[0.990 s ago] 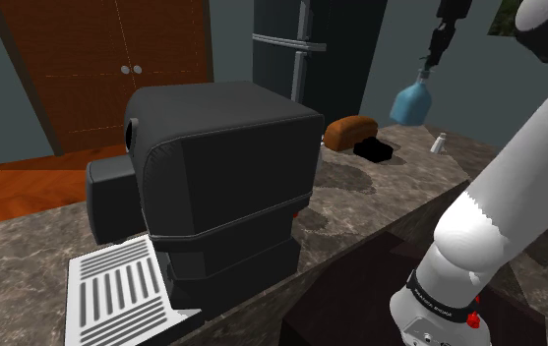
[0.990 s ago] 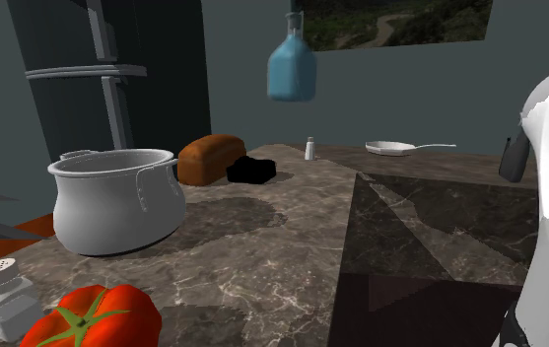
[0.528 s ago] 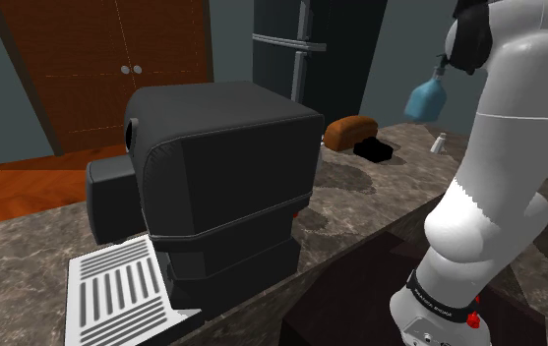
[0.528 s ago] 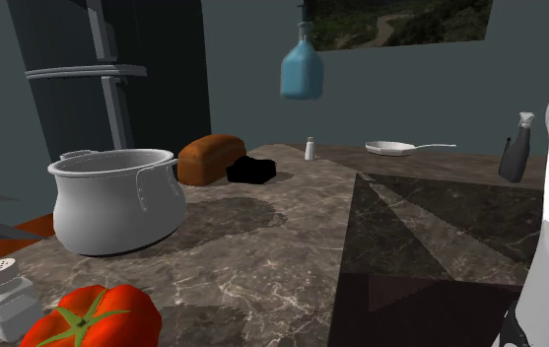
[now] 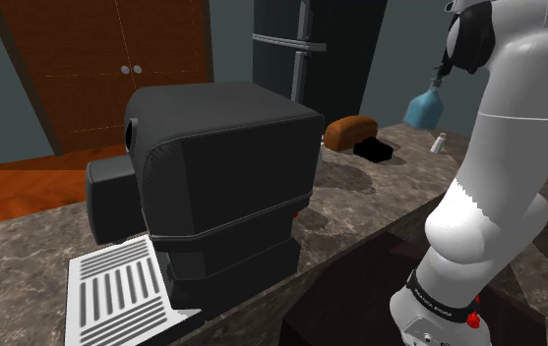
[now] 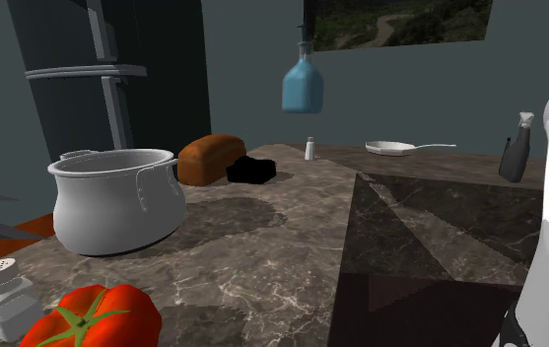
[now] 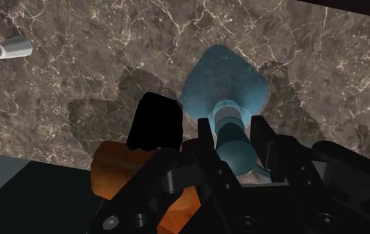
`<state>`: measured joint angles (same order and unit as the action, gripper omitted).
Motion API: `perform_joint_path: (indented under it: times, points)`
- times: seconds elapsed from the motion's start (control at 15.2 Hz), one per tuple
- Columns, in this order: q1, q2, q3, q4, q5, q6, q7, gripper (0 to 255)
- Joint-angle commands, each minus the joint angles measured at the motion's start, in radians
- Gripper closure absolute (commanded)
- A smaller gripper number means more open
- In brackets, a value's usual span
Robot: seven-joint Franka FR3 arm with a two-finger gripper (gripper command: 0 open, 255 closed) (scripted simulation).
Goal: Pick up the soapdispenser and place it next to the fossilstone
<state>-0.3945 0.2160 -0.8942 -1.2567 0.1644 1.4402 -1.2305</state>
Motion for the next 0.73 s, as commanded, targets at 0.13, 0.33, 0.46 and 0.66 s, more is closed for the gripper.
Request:
perform_joint_path:
  times: [0.13, 0.33, 0.46, 0.66]
  points:
    - [0.038, -0.047, 0.002, -0.106, -0.039, 0.075, 0.019, 255]
    - [0.056, -0.071, 0.004, -0.170, -0.059, 0.124, 0.030, 255]
    - [0.065, -0.085, 0.006, -0.210, -0.070, 0.155, 0.036, 255]
    - [0.076, -0.102, 0.009, -0.267, -0.084, 0.201, 0.044, 255]
